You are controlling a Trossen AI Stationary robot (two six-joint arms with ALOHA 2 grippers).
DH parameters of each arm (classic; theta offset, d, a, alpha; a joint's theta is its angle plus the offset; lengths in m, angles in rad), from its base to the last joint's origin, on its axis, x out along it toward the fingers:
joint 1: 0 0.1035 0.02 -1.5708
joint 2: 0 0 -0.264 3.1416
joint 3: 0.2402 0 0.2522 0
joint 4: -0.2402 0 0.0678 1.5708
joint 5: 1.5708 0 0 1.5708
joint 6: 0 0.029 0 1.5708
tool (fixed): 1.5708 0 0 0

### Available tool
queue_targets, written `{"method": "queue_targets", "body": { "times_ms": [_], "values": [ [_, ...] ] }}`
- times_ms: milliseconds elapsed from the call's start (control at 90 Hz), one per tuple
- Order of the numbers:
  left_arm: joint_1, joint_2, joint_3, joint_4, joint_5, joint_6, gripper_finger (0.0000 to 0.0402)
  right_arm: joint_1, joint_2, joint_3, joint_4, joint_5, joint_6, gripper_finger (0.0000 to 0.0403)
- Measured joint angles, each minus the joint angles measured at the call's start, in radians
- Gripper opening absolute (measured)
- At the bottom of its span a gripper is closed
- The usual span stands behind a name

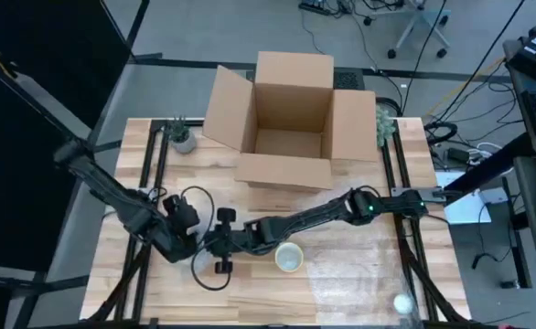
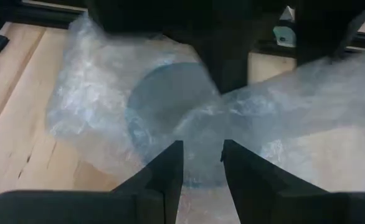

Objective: Wrap mug
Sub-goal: Wrap the red mug with the bubble wrap

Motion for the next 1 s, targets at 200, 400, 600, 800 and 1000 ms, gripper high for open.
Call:
{"method": "queue_targets", "body": {
  "times_ms": [200, 400, 600, 800, 1000],
  "values": [
    [0.001, 0.069, -0.019, 0.1, 0.016, 0.006, 0.027, 0.0, -0.015, 0.0, -0.02, -0.001, -0.053, 0.0102],
    [0.001, 0.079, -0.019, 0.107, 0.024, 0.012, 0.027, 0.004, -0.057, -0.003, 0.016, 0.001, -0.083, 0.0102],
    [-0.005, 0.078, -0.017, 0.115, 0.046, 0.069, 0.027, -0.009, -0.001, 0.001, 0.1, -0.002, -0.069, 0.0102],
    [-0.004, 0.07, 0.068, 0.018, 0.082, 0.116, 0.027, -0.022, 0.026, 0.002, 0.061, 0.007, -0.036, 0.0102],
    [-0.014, 0.014, 0.205, -0.159, 0.077, 0.123, 0.027, -0.027, 0.027, 0.002, 0.06, 0.004, -0.032, 0.0102]
  ]
}}
